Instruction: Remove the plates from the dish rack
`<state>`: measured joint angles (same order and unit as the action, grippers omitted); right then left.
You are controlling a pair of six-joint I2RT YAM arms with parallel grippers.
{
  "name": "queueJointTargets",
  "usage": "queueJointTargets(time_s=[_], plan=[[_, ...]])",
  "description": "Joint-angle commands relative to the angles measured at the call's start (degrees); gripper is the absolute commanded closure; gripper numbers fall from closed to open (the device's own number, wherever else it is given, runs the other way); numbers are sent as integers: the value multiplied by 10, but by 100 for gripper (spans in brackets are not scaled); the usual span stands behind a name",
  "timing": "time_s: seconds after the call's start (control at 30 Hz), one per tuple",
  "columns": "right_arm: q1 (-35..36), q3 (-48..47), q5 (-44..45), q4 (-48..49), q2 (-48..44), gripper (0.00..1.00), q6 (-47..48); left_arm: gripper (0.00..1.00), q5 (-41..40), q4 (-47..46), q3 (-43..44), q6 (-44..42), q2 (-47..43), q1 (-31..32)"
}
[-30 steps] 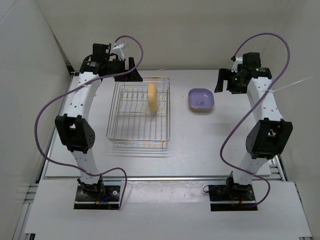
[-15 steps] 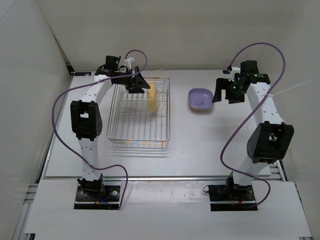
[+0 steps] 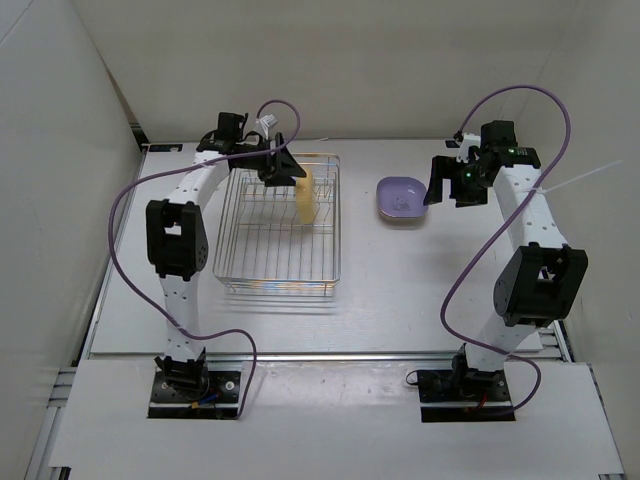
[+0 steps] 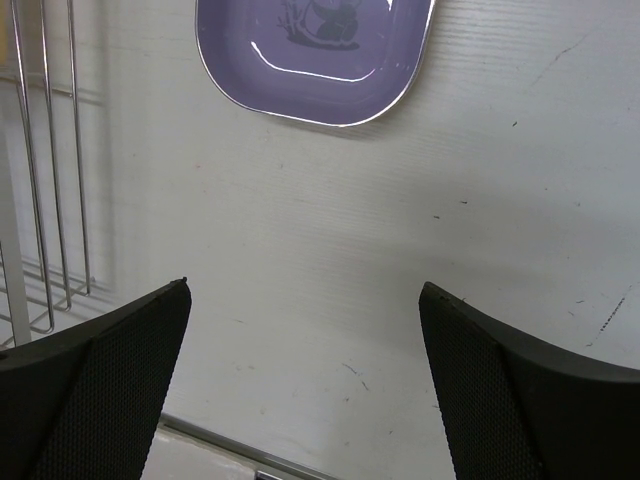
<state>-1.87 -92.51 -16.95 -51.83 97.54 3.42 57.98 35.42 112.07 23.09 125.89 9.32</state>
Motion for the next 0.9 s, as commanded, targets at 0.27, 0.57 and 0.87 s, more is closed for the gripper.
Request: queueJointTargets(time_s=[0.27, 0.57, 0.87], plan=[[-2, -7, -22, 4, -14, 4, 4, 44, 3, -2, -5, 0, 7, 12], [-2, -1, -22, 4, -14, 4, 4, 61, 8, -13, -5, 11, 7, 12], [-2, 4, -22, 4, -14, 5, 4, 85, 25, -24, -5, 21, 1, 12]])
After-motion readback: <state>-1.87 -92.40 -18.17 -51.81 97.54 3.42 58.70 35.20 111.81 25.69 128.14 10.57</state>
